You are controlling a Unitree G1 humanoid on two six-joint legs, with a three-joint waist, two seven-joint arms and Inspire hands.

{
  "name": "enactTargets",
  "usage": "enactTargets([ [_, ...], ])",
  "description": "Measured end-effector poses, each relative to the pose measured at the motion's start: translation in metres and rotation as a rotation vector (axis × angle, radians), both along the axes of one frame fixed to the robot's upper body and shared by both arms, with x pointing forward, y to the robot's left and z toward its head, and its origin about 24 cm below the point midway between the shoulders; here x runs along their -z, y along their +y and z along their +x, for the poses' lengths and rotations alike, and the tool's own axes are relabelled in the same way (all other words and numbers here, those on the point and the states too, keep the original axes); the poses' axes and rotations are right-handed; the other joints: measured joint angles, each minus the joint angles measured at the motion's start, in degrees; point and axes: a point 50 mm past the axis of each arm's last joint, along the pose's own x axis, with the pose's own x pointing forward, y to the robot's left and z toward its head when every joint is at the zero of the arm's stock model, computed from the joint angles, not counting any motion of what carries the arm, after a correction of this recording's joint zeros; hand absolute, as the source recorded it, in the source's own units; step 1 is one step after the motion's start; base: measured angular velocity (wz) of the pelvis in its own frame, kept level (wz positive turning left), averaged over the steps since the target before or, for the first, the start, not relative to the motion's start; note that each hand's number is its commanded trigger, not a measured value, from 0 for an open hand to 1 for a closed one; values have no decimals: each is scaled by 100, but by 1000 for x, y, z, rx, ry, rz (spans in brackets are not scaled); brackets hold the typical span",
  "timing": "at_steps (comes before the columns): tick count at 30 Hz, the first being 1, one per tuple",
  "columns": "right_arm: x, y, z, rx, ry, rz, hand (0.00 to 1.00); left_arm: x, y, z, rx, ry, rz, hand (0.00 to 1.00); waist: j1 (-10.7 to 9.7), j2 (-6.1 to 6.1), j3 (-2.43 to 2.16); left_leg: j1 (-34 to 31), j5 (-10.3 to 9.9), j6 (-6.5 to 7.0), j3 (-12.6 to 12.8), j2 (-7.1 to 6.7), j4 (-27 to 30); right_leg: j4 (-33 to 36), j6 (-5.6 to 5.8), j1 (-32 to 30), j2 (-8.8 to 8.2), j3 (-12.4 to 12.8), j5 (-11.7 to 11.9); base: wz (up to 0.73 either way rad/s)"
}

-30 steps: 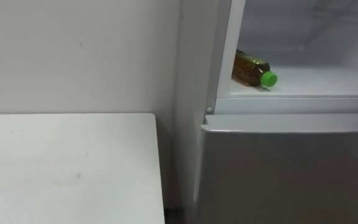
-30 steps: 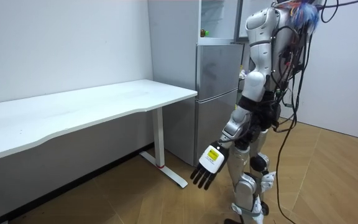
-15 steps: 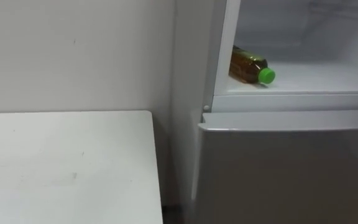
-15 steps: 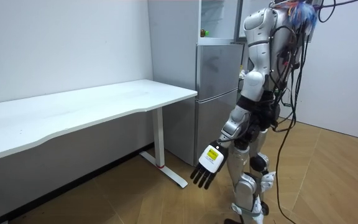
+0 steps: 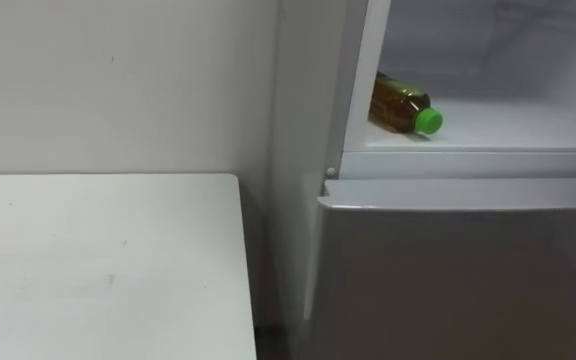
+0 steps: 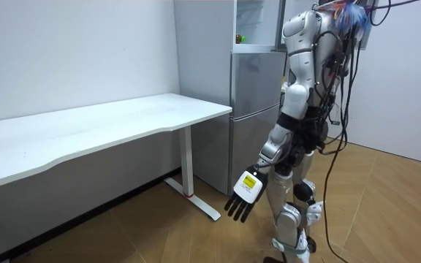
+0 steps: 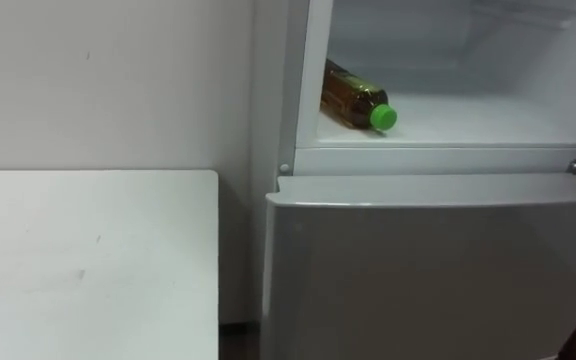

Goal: Put the bottle in the upper fridge

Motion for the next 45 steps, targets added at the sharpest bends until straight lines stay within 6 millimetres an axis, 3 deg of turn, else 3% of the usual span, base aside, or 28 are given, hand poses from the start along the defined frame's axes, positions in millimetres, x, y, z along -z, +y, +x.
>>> enactTargets([
  [8,-10,-3,0,6,-5,-18,0,-1,1,1,-6,-10,1,0,6,14,-15,29,1,0,0,1,10,33,-1,20,-5,-5,1,0],
  [20,-20,-2,11,26,-24,28,0,-1,1,0,1,-4,6,0,-47,-23,4,11,2,3,4,-14,50,126,-1,-74,-27,0,-23,0],
  [23,-21,-3,10,40,-14,39,0,-1,1,1,12,-1,8,0,-46,-69,26,15,5,6,4,-30,61,206,5,-91,-47,3,-63,0],
  [38,-29,-2,7,118,66,38,0,-1,0,1,18,-12,-7,0,-43,-96,19,-78,5,6,9,-31,92,279,3,-251,-49,13,-82,0],
  [45,-34,0,4,193,265,-68,0,0,-1,2,29,-33,-42,0,-23,-96,19,-122,12,2,0,-32,91,305,-1,-273,-50,5,-90,0],
])
